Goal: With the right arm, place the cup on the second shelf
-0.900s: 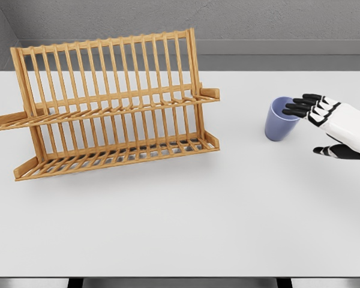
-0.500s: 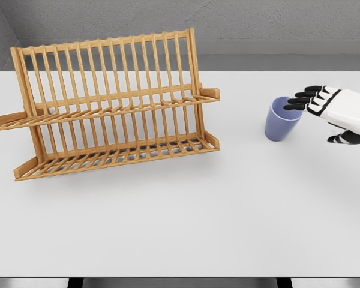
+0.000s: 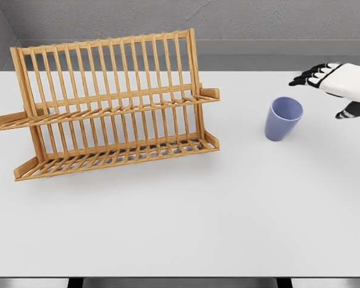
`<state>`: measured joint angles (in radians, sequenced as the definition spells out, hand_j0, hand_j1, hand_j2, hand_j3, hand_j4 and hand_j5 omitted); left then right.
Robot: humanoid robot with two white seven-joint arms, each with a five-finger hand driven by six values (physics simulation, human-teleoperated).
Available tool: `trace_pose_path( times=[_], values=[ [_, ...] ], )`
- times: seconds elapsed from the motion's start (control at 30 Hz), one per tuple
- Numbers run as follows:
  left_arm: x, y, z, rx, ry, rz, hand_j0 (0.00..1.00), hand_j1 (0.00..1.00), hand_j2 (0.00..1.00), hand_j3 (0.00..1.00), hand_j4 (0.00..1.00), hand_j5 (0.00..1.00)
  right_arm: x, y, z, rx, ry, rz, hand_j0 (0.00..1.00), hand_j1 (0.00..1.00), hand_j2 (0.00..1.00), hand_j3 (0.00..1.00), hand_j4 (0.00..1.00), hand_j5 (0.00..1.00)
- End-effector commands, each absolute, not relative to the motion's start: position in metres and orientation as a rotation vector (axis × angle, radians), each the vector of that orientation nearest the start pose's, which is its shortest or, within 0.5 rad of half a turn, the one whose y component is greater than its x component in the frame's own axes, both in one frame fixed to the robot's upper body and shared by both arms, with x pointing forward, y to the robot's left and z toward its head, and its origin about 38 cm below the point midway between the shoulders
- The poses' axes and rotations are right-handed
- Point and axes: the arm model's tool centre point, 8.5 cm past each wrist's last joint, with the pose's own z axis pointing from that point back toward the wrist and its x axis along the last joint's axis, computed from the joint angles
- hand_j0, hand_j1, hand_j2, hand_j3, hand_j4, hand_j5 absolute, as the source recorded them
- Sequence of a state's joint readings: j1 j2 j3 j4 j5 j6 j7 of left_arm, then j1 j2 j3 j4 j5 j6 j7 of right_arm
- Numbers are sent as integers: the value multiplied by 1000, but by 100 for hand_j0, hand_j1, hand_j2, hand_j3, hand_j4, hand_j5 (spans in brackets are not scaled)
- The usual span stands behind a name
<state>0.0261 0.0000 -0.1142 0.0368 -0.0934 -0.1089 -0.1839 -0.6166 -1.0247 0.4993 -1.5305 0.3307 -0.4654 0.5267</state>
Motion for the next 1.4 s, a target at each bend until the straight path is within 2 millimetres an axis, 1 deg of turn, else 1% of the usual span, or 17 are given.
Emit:
trace_pose_path(
  times=[0.0, 0.03, 0.1, 0.2, 0.23, 0.27, 0.37, 0.4, 0.57, 0.63, 0.83, 1.0, 1.1, 1.23, 1.27, 1.3, 1.37],
  values=[
    [-21, 255, -260, -110, -17, -213, 100, 100, 100, 100, 100, 100, 430, -376, 254, -580, -1248, 1946, 100, 100, 100, 100, 100, 100],
    [-21, 255, -260, -110, -17, -211, 100, 100, 100, 100, 100, 100, 434, -375, 252, -575, -1244, 1940, 100, 100, 100, 100, 100, 100],
    [-21, 255, -260, -110, -17, -211, 100, 100, 100, 100, 100, 100, 443, -362, 251, -558, -1257, 1960, 100, 100, 100, 100, 100, 100],
    [-21, 255, -260, -110, -17, -213, 100, 100, 100, 100, 100, 100, 444, -354, 240, -524, -1244, 1976, 100, 100, 100, 100, 100, 100],
    [-21, 255, -260, -110, -17, -211, 100, 100, 100, 100, 100, 100, 446, -355, 239, -524, -1238, 1975, 100, 100, 100, 100, 100, 100],
    [-21, 255, -260, -110, -17, -213, 100, 100, 100, 100, 100, 100, 451, -349, 241, -521, -1249, 1979, 100, 100, 100, 100, 100, 100],
    [-21, 255, -260, -110, -17, -213, 100, 100, 100, 100, 100, 100, 459, -343, 230, -494, -1227, 1984, 100, 100, 100, 100, 100, 100],
    [-21, 255, -260, -110, -17, -211, 100, 100, 100, 100, 100, 100, 462, -335, 228, -480, -1238, 1989, 100, 100, 100, 100, 100, 100],
    [-21, 255, -260, -110, -17, -211, 100, 100, 100, 100, 100, 100, 465, -338, 220, -470, -1217, 1974, 100, 100, 100, 100, 100, 100],
    [-21, 255, -260, -110, -17, -211, 100, 100, 100, 100, 100, 100, 469, -339, 224, -481, -1222, 1966, 100, 100, 100, 100, 100, 100],
    [-21, 255, -260, -110, -17, -211, 100, 100, 100, 100, 100, 100, 475, -343, 221, -483, -1208, 1942, 100, 100, 100, 100, 100, 100],
    [-21, 255, -260, -110, -17, -213, 100, 100, 100, 100, 100, 100, 480, -339, 217, -471, -1216, 1933, 100, 100, 100, 100, 100, 100],
    [-21, 255, -260, -110, -17, -213, 100, 100, 100, 100, 100, 100, 481, -331, 214, -456, -1207, 1958, 100, 100, 100, 100, 100, 100],
    [-21, 255, -260, -110, -17, -211, 100, 100, 100, 100, 100, 100, 481, -334, 213, -457, -1198, 1951, 100, 100, 100, 100, 100, 100],
    [-21, 255, -260, -110, -17, -211, 100, 100, 100, 100, 100, 100, 481, -334, 213, -458, -1196, 1949, 96, 96, 96, 96, 96, 96],
    [-21, 255, -260, -110, -17, -211, 100, 100, 100, 100, 100, 100, 481, -336, 212, -458, -1192, 1949, 85, 85, 85, 85, 85, 85],
    [-21, 255, -260, -110, -17, -211, 100, 100, 100, 100, 100, 100, 480, -337, 210, -440, -1155, 1966, 75, 75, 75, 75, 75, 75]
  ],
)
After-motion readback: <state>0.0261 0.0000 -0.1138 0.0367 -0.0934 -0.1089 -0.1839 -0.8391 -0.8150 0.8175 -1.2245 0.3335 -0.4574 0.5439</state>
